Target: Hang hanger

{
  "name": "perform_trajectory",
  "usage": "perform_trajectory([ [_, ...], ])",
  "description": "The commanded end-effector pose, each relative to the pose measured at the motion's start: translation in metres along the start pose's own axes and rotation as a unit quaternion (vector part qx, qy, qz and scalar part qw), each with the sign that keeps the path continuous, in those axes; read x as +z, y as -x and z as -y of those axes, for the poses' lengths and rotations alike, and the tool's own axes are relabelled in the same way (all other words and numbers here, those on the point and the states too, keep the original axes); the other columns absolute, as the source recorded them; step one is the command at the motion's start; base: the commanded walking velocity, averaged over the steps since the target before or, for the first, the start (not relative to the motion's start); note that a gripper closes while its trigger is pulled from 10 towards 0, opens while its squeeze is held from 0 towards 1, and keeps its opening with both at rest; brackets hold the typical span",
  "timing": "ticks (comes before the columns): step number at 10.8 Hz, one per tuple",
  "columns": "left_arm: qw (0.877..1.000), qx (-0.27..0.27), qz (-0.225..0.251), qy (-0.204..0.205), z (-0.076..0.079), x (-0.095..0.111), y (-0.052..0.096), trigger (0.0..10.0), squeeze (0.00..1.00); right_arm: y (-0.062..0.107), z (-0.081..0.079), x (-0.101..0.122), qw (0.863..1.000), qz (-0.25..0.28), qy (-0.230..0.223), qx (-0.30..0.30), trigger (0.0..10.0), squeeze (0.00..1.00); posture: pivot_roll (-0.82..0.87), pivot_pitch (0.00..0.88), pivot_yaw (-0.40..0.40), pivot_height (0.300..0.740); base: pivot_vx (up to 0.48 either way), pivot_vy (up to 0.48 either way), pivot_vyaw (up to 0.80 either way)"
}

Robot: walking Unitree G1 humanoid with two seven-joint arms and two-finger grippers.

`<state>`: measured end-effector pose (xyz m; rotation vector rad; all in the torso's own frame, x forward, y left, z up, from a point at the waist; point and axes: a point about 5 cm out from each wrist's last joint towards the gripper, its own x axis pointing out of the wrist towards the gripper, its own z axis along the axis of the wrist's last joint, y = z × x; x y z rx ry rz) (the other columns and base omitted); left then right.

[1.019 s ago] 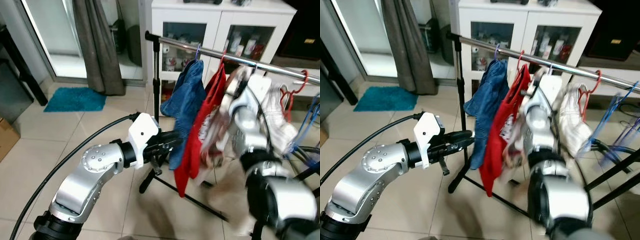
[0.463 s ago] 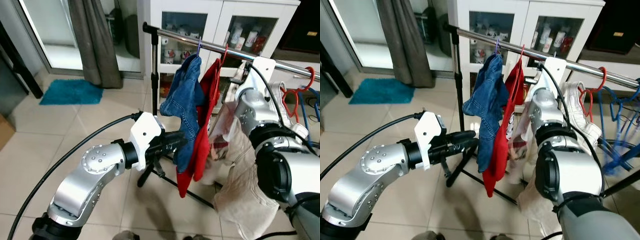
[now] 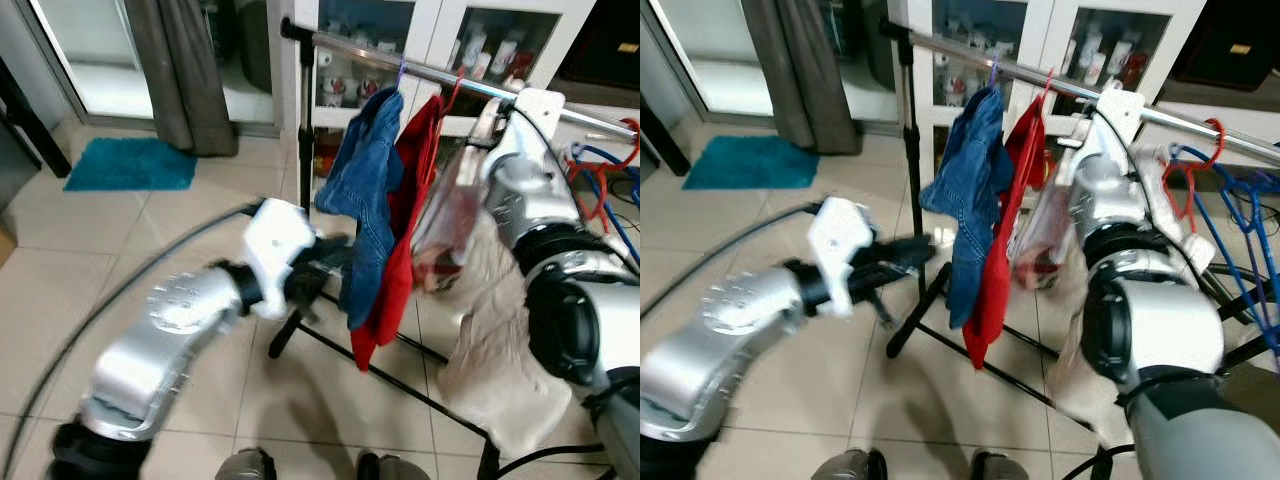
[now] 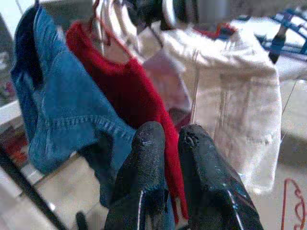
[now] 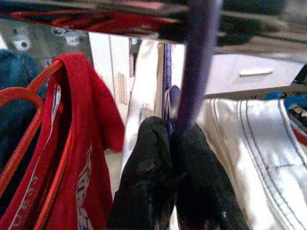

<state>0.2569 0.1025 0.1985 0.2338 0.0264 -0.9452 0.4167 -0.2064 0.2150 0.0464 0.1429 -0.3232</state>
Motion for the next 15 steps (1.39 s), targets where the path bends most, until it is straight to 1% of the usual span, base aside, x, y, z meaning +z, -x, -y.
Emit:
perform_trajectory([
  [1,1.000,-0.001,-0.007,-0.001,0.003,-0.001,0.002,10.0,0.00,0.002,0.005,-0.035,0.996,-0.085,-0.003,0.003,10.0,0.00,0.16,0.192,-0.029,0.740,0.000,0.000,0.00],
  [2,1.000,-0.005,-0.013,0.001,0.004,-0.002,0.005,10.0,0.00,0.003,0.004,-0.041,0.995,-0.102,-0.018,0.013,10.0,0.00,0.15,0.179,-0.025,0.740,0.000,0.000,0.00],
  [3,1.000,-0.013,-0.019,0.002,0.006,-0.004,0.006,10.0,0.00,0.004,0.004,-0.047,0.991,-0.124,-0.044,0.021,10.0,0.00,0.14,0.160,-0.017,0.740,0.000,0.000,0.00],
  [4,1.000,-0.018,-0.021,0.000,0.007,-0.005,0.005,10.0,0.00,0.005,0.005,-0.052,0.989,-0.134,-0.046,0.030,10.0,0.00,0.13,0.154,-0.016,0.740,0.000,0.000,0.00],
  [5,1.000,-0.022,-0.022,0.000,0.008,-0.006,0.004,10.0,0.00,0.005,0.007,-0.055,0.988,-0.142,-0.047,0.036,10.0,0.00,0.12,0.135,-0.013,0.740,0.000,0.000,0.00],
  [7,0.999,-0.043,-0.023,0.000,0.011,-0.009,-0.005,10.0,0.00,0.007,0.015,-0.068,0.981,-0.174,-0.057,0.056,10.0,0.00,0.08,0.102,0.014,0.740,0.000,0.000,0.00],
  [10,0.998,-0.053,-0.020,-0.006,0.009,-0.008,-0.012,10.0,0.00,0.008,0.020,-0.070,0.978,-0.177,-0.083,0.072,10.0,0.00,0.07,0.093,0.035,0.740,0.000,0.000,0.00],
  [11,0.998,-0.056,-0.022,-0.008,0.007,-0.009,-0.011,10.0,0.00,0.008,0.017,-0.069,0.970,-0.176,-0.145,0.089,10.0,0.00,0.07,0.093,0.037,0.740,0.000,0.000,0.00],
  [13,0.998,-0.057,-0.023,-0.009,0.006,-0.009,-0.011,10.0,0.00,0.009,0.012,-0.066,0.956,-0.177,-0.202,0.117,10.0,0.00,0.08,0.088,0.032,0.740,0.000,0.000,0.00],
  [14,0.998,-0.058,-0.024,-0.010,0.006,-0.009,-0.011,10.0,0.00,0.009,0.010,-0.065,0.954,-0.177,-0.210,0.124,10.0,0.00,0.08,0.084,0.031,0.740,0.000,0.000,0.00],
  [15,0.998,-0.057,-0.025,-0.013,0.004,-0.010,-0.012,10.0,0.00,0.009,0.009,-0.064,0.956,-0.173,-0.199,0.127,10.0,0.00,0.08,0.077,0.022,0.740,0.000,0.000,0.00],
])
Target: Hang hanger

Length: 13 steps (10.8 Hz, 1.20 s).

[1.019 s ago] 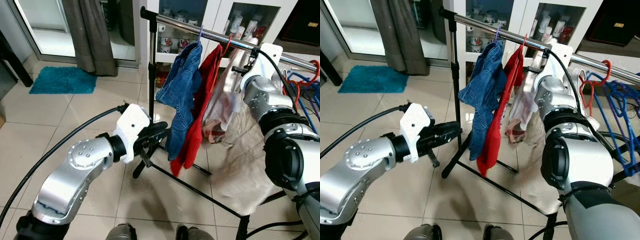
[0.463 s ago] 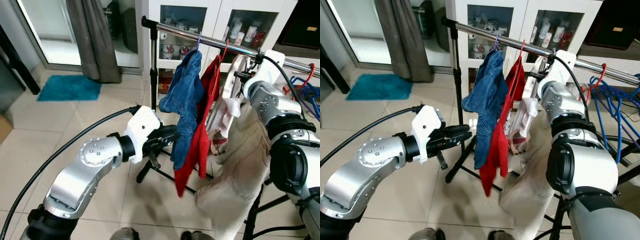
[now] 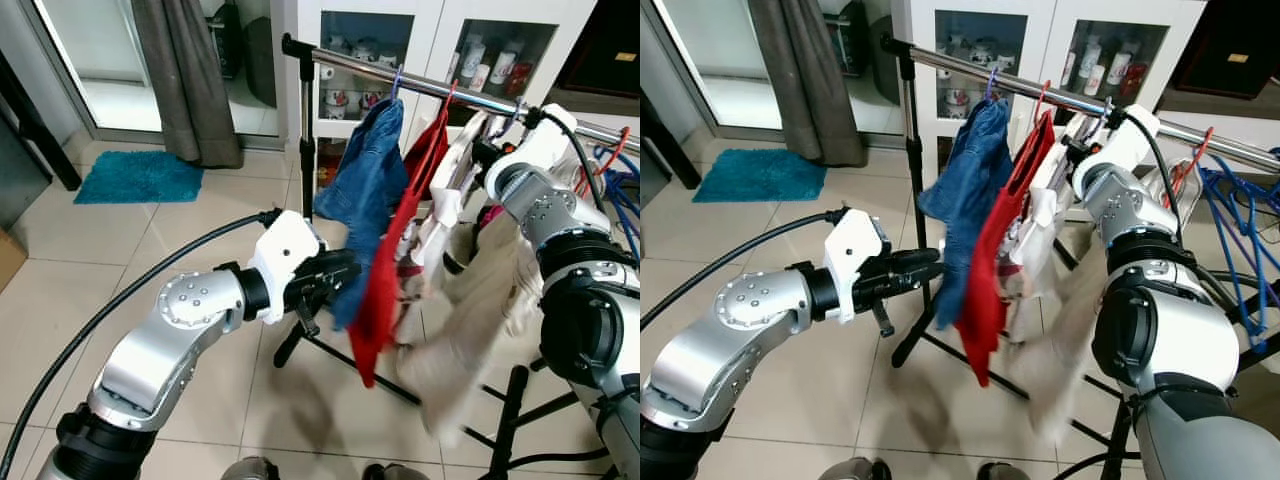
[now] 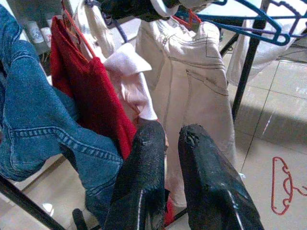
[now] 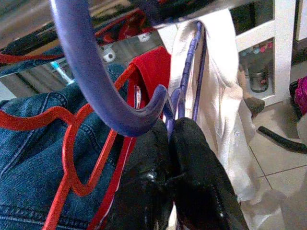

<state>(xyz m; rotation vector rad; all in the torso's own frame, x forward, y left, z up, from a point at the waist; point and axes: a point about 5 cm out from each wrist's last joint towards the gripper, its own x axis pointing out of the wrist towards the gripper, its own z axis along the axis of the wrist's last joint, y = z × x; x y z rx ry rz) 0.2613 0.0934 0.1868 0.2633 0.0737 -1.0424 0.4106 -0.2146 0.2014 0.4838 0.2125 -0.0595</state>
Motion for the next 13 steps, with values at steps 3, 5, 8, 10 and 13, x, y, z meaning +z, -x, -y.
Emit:
perform_trajectory([
  [3,1.000,0.003,0.000,-0.012,-0.002,0.002,-0.002,10.0,0.00,0.001,0.012,-0.044,0.993,-0.090,0.069,-0.025,10.0,0.00,0.08,0.073,0.019,0.740,0.000,0.000,0.00],
  [5,1.000,0.009,0.002,-0.024,-0.005,0.003,-0.006,10.0,0.00,-0.001,0.007,-0.041,0.979,-0.070,0.190,-0.029,10.0,0.00,0.08,0.062,0.018,0.740,0.000,0.000,0.00],
  [8,1.000,0.014,0.023,-0.015,-0.006,0.008,-0.009,10.0,0.00,-0.002,0.002,-0.041,0.977,-0.054,0.207,-0.025,10.0,1.00,0.08,0.045,0.024,0.740,0.000,0.000,0.00],
  [10,0.999,0.020,0.034,-0.016,-0.008,0.011,-0.011,10.0,0.00,-0.002,0.000,-0.034,0.976,-0.035,0.215,-0.019,10.0,1.00,0.07,0.032,0.026,0.740,0.000,0.000,0.00],
  [13,0.999,0.032,0.041,-0.013,-0.010,0.011,-0.010,10.0,0.00,0.007,0.000,-0.011,0.974,0.011,0.227,0.011,10.0,1.00,0.06,0.010,0.027,0.740,0.000,0.000,0.00],
])
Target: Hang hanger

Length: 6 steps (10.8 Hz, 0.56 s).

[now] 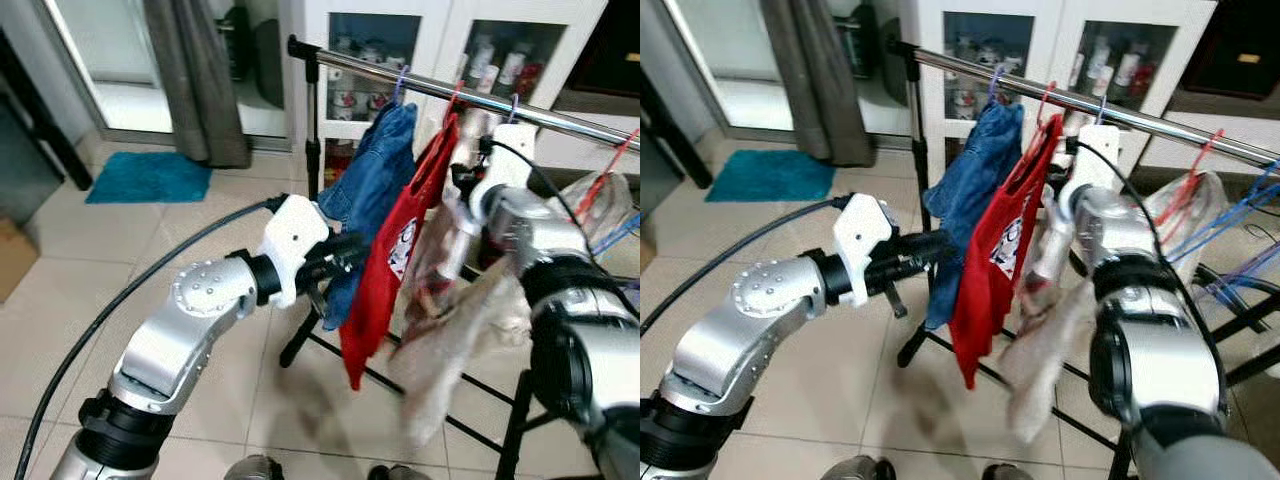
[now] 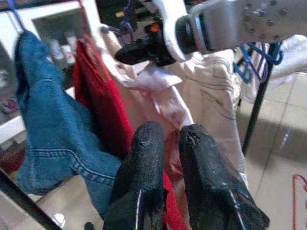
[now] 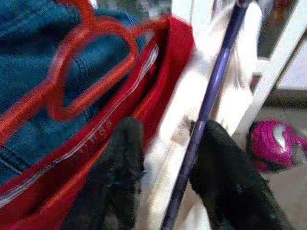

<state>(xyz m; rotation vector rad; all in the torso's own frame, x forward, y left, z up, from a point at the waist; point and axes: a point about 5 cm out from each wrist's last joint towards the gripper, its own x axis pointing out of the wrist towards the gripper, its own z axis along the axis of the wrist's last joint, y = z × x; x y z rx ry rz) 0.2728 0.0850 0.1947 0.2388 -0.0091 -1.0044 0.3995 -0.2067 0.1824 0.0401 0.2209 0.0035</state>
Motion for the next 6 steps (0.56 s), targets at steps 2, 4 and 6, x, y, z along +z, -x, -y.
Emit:
perform_trajectory([
  [2,1.000,0.027,-0.001,-0.005,-0.007,-0.003,0.002,10.0,0.00,0.020,0.010,0.027,0.998,0.062,0.010,0.006,10.0,1.00,0.05,0.002,0.036,0.740,0.000,0.000,0.00],
  [4,0.997,0.078,-0.013,0.014,-0.013,-0.013,0.005,10.0,0.00,0.058,0.021,0.042,0.994,0.106,0.016,0.006,10.0,1.00,0.03,0.000,0.042,0.740,0.000,0.000,0.00],
  [6,0.994,0.105,-0.024,0.025,-0.013,-0.024,0.009,10.0,0.00,0.085,0.016,0.036,0.992,0.124,0.011,0.034,10.0,1.00,0.01,0.000,0.054,0.740,0.000,0.000,0.00],
])
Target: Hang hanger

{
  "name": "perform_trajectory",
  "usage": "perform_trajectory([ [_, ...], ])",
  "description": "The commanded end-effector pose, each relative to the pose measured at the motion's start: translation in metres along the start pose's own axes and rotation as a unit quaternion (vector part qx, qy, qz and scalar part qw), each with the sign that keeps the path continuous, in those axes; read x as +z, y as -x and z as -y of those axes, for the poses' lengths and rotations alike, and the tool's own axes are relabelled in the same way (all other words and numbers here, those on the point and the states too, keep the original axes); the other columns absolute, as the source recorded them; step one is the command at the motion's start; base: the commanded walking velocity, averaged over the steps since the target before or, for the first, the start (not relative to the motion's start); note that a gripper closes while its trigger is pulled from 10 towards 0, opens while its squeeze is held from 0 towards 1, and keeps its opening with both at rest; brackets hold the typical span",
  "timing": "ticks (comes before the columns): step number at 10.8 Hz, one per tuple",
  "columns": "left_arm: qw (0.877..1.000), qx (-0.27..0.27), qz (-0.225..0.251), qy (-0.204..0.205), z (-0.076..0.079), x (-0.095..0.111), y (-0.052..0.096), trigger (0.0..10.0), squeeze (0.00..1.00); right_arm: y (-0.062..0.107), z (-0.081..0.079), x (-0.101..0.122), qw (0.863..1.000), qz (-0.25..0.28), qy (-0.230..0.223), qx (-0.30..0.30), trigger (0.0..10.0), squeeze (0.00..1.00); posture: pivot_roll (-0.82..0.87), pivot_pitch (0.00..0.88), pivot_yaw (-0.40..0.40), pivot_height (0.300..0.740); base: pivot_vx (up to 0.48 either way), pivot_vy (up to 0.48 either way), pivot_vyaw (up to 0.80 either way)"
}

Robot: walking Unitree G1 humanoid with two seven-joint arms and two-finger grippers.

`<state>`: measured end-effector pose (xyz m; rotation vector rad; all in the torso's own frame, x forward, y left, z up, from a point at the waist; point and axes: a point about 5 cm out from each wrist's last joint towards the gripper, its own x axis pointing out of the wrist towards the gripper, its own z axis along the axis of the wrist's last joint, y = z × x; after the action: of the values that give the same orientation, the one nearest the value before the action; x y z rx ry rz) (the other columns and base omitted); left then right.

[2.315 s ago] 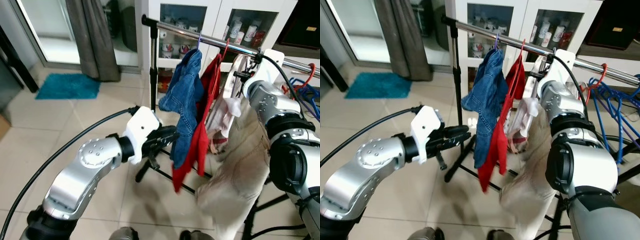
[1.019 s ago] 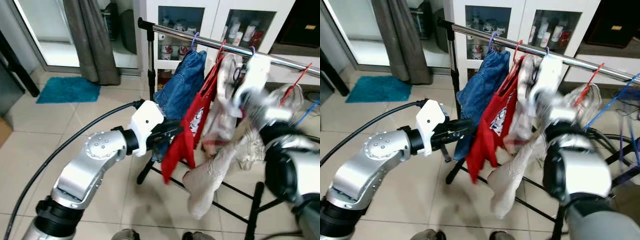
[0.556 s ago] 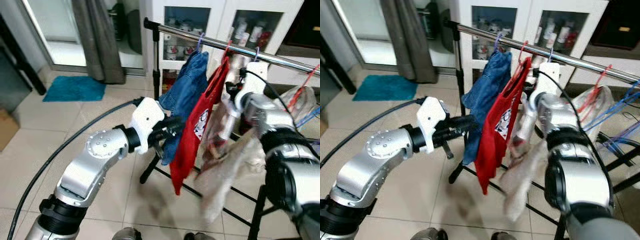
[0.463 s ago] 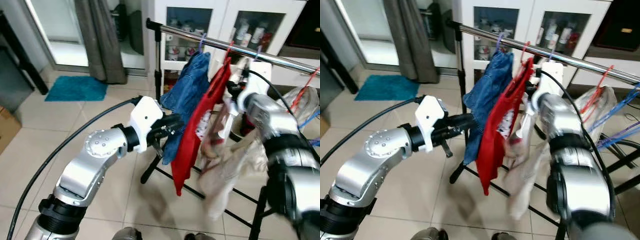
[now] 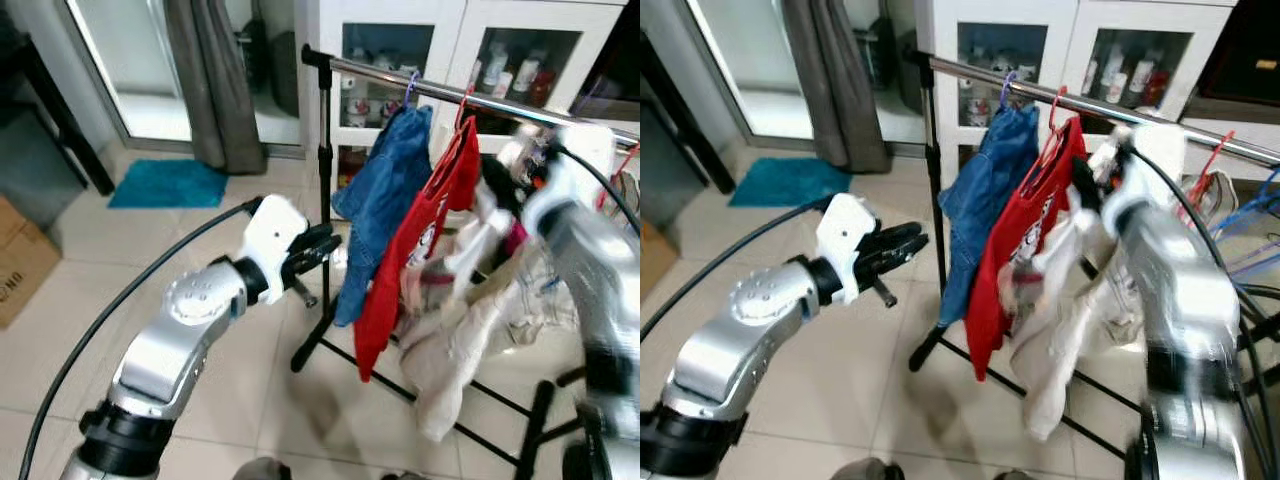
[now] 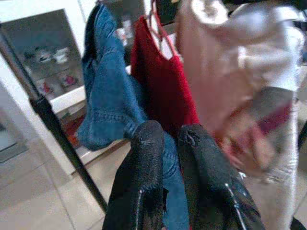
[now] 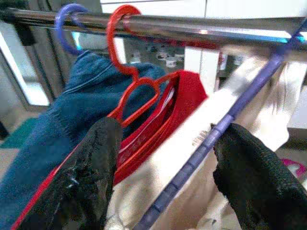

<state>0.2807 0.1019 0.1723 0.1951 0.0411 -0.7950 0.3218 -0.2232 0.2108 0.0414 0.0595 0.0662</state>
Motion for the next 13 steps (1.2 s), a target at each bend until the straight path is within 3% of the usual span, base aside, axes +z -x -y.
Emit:
perform_trajectory([
  [1,1.000,0.008,-0.001,-0.002,0.000,-0.002,-0.002,10.0,0.00,0.003,-0.003,0.008,1.000,0.016,0.003,-0.001,10.0,1.00,0.00,0.000,0.067,0.740,0.000,0.000,0.00],
  [3,1.000,0.010,0.006,0.001,0.002,0.000,-0.007,10.0,0.00,0.002,-0.015,0.002,1.000,0.006,-0.004,-0.002,10.0,1.00,0.00,0.000,0.062,0.740,0.000,0.000,0.00],
  [4,1.000,0.021,0.005,0.002,-0.001,-0.001,-0.005,10.0,0.00,0.001,-0.020,0.000,0.999,0.008,-0.040,0.006,0.0,1.00,0.01,0.000,0.052,0.740,0.000,0.000,0.00],
  [5,0.999,0.033,0.004,0.004,-0.003,-0.002,-0.004,10.0,0.00,-0.001,-0.024,-0.005,0.999,-0.003,-0.052,0.006,0.0,0.60,0.03,0.000,0.040,0.740,0.000,0.000,0.00],
  [6,0.999,0.037,0.004,0.003,-0.003,-0.002,-0.003,10.0,0.00,-0.002,-0.028,-0.006,0.999,-0.002,-0.054,0.009,0.0,0.00,0.03,0.000,0.038,0.740,0.000,0.000,0.00],
  [10,0.999,0.045,0.005,0.005,-0.005,-0.001,-0.001,10.0,0.00,-0.002,-0.027,-0.008,0.995,0.001,-0.102,-0.008,0.0,0.00,0.03,0.000,0.043,0.740,0.000,0.000,0.00],
  [13,0.999,0.045,0.005,0.004,-0.005,-0.002,-0.001,10.0,0.00,0.000,-0.025,-0.009,0.996,-0.002,-0.090,-0.012,0.0,0.00,0.04,0.000,0.044,0.740,0.000,0.000,0.00],
])
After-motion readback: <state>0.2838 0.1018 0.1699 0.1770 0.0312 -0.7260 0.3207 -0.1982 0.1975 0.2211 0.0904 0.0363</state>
